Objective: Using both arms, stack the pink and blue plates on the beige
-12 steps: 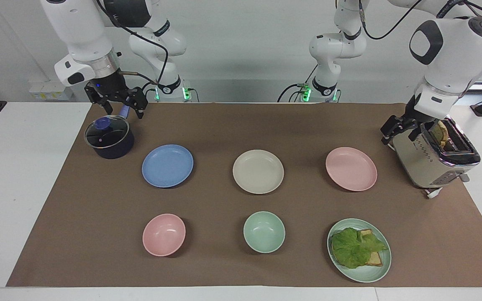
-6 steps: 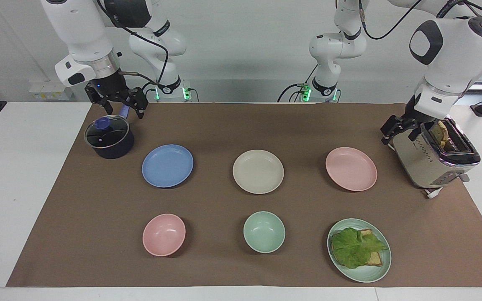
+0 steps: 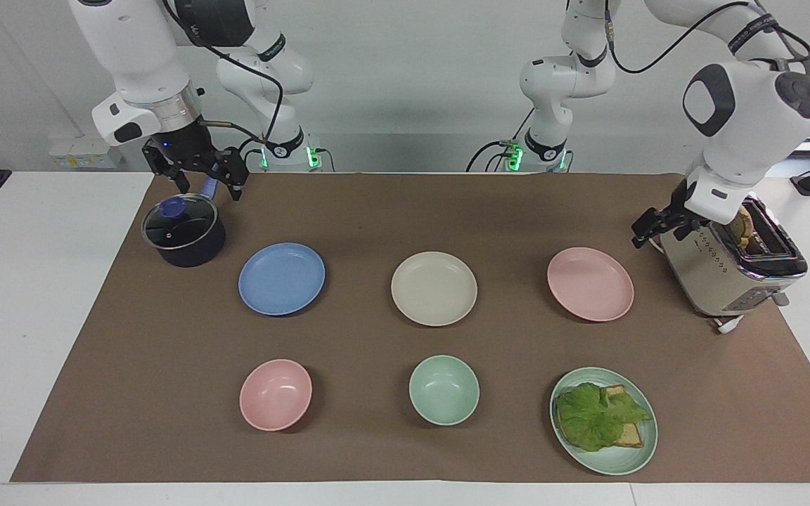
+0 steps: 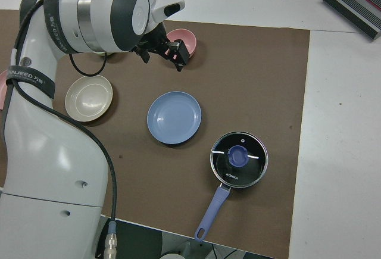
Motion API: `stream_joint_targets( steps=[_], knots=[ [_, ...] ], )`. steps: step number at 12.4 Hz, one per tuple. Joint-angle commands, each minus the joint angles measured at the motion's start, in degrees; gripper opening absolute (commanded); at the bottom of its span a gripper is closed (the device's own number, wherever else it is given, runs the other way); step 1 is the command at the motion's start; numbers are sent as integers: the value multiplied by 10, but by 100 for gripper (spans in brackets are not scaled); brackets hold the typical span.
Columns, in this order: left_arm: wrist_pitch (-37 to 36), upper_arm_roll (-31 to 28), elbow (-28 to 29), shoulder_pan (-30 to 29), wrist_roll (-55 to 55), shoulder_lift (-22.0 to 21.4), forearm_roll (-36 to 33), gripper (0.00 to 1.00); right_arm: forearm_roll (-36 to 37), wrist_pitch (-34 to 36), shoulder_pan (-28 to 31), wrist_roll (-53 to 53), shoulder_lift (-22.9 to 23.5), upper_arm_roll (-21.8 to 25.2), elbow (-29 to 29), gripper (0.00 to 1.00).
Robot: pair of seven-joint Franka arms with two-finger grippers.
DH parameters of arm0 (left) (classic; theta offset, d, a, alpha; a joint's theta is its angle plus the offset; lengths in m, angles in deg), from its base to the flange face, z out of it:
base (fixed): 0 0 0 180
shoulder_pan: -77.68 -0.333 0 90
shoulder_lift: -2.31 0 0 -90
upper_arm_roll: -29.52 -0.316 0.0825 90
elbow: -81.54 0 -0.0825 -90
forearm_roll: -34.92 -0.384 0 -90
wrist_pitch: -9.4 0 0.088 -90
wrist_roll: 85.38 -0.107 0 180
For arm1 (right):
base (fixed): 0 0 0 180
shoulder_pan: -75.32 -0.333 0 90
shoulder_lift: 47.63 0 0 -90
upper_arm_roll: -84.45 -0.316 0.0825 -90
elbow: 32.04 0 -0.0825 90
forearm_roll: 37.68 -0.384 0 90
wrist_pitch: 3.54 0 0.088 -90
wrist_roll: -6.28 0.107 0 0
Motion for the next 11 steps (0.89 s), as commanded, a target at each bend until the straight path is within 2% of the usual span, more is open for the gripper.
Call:
stream_joint_targets(
  steps=[1,3,6,11],
  knots=[
    [105,2,99,-4,-3,2,-6,100,-2,-6,5,-15,2,-5,3,100],
    [171,2,127,-27,-5,37,-6,100,-2,-6,5,-15,2,-5,3,100],
    [192,2,129,-42,-6,73,-6,100,-2,-6,4,-15,1,-5,1,100],
    [172,2,177,-39,-3,54,-6,100,-2,-6,2,-14,-1,-5,-1,100]
  ],
)
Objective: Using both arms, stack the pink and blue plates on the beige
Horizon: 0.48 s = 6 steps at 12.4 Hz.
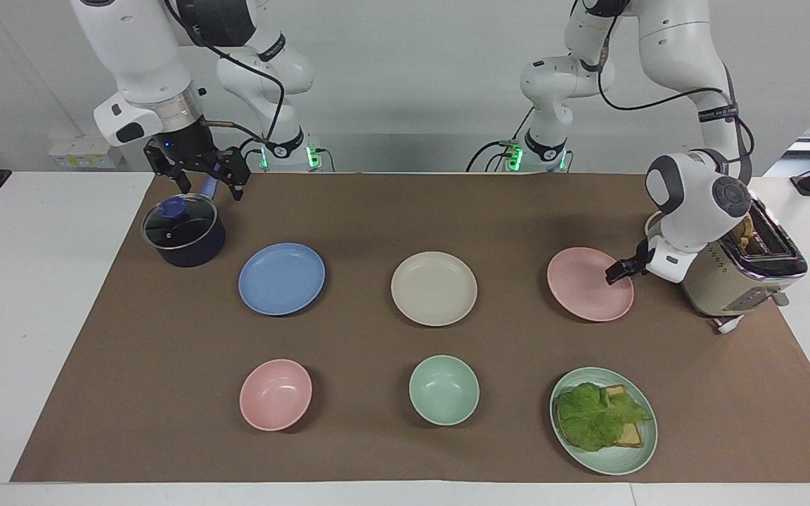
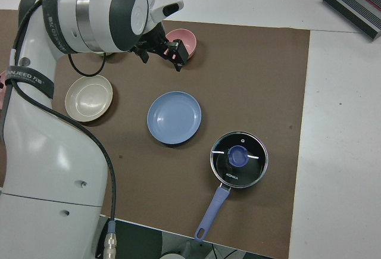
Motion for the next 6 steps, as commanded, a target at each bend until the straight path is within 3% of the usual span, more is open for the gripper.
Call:
stream_joint_targets(
  steps=[1,2,3,4,6],
  knots=[
    [-15,1,27,3,4,-26,-6,96,-3,-6,4,-15,-2,-4,-3,100],
    [-19,1,27,1,5,-26,-6,57,-7,-6,4,-14,-3,-4,-4,100],
    [-23,1,26,1,8,-28,-6,25,-12,-6,4,-14,-3,-4,-5,100],
    [-22,1,26,2,11,-28,-6,0,-14,-6,5,-14,-3,-4,-5,100],
    [-22,1,22,-2,7,-27,-6,0,-14,-6,5,-14,-3,-4,-5,100]
  ],
)
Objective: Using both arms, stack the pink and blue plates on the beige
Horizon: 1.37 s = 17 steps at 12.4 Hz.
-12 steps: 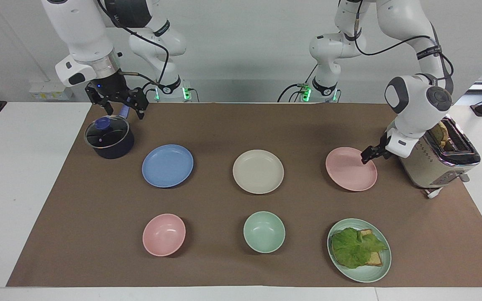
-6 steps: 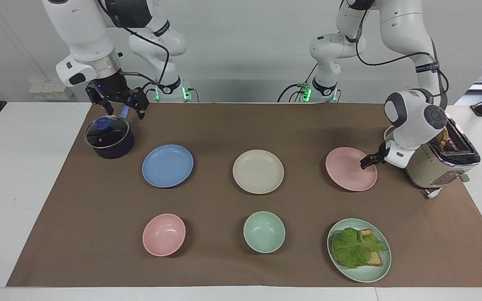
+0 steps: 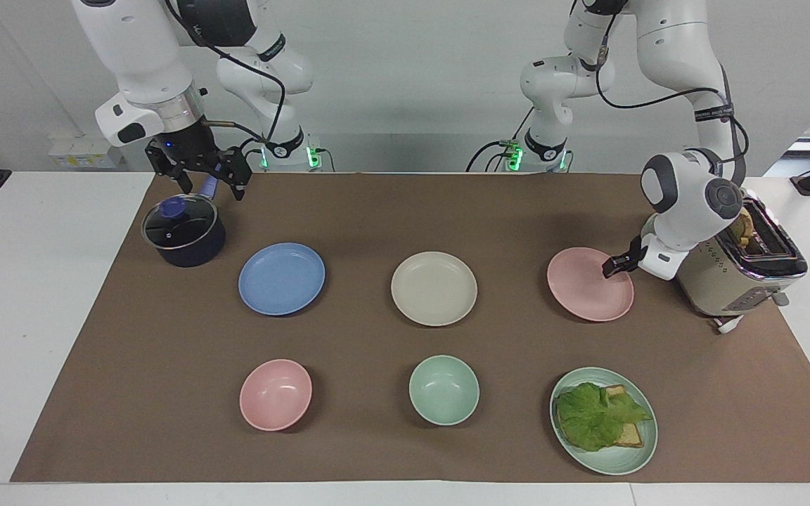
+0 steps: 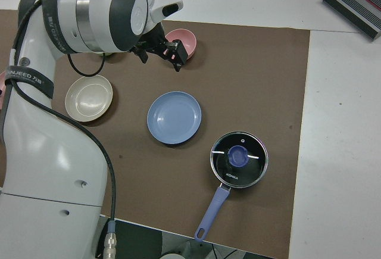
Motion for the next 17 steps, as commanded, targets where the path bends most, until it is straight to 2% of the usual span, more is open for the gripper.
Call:
stream_joint_targets(
  steps=[1,5,8,11,14,17],
  knots=[
    [-9,0,12,-2,5,-17,-6,0,-11,-6,5,-14,-3,-3,-4,100],
    [-57,0,-17,3,4,-13,-6,0,-11,-7,6,-14,-3,-3,-4,100],
    [-177,4,-97,5,5,-13,-2,0,-11,-7,5,-14,-3,-3,-4,100],
    [-257,11,-154,8,13,-16,61,0,-11,-7,5,-14,-3,-3,-4,100],
    [-233,45,-156,71,159,-17,90,0,-11,-6,5,-11,-3,-3,-4,100],
    [-131,45,-132,177,254,-12,123,0,-11,-6,5,-11,-3,-3,-4,100]
  ],
)
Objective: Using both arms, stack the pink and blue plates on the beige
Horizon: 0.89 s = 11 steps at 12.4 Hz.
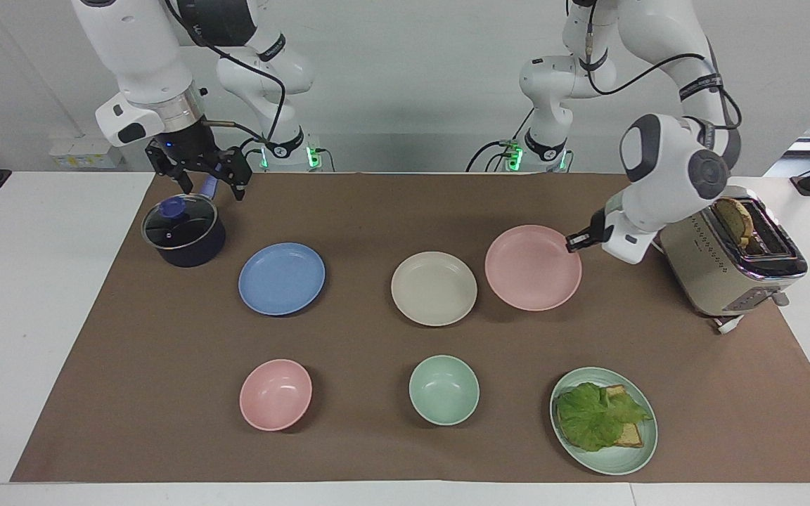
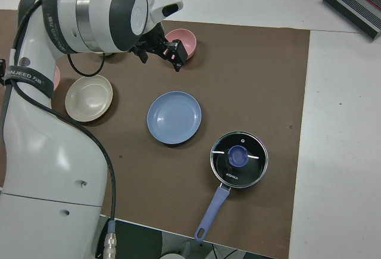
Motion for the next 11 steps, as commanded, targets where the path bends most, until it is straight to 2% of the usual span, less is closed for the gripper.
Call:
stream_joint_targets(
  steps=[1,2,4,5,6,7,9,11],
  knots=[
    [85,-10,29,79,65,6,21,0,-11,-7,5,-11,-3,-3,-4,100],
    [123,-10,41,100,78,15,23,0,-11,-7,5,-12,-3,-3,-4,100],
    [187,-10,67,149,81,29,26,0,-11,-7,5,-14,-3,-3,-4,82],
    [206,-11,81,163,80,28,26,0,-11,-7,5,-14,-3,-3,-4,82],
    [210,-11,81,165,77,28,26,27,-11,-7,5,-15,-3,-3,-4,84],
    [213,-12,79,163,74,29,26,99,-11,-6,5,-13,-3,-3,-4,100],
    [204,-15,79,156,73,28,26,100,-11,-7,5,-11,-3,-3,-4,100],
    [195,-17,78,112,66,24,16,100,-11,-15,7,-16,-4,-3,-8,100]
  ],
)
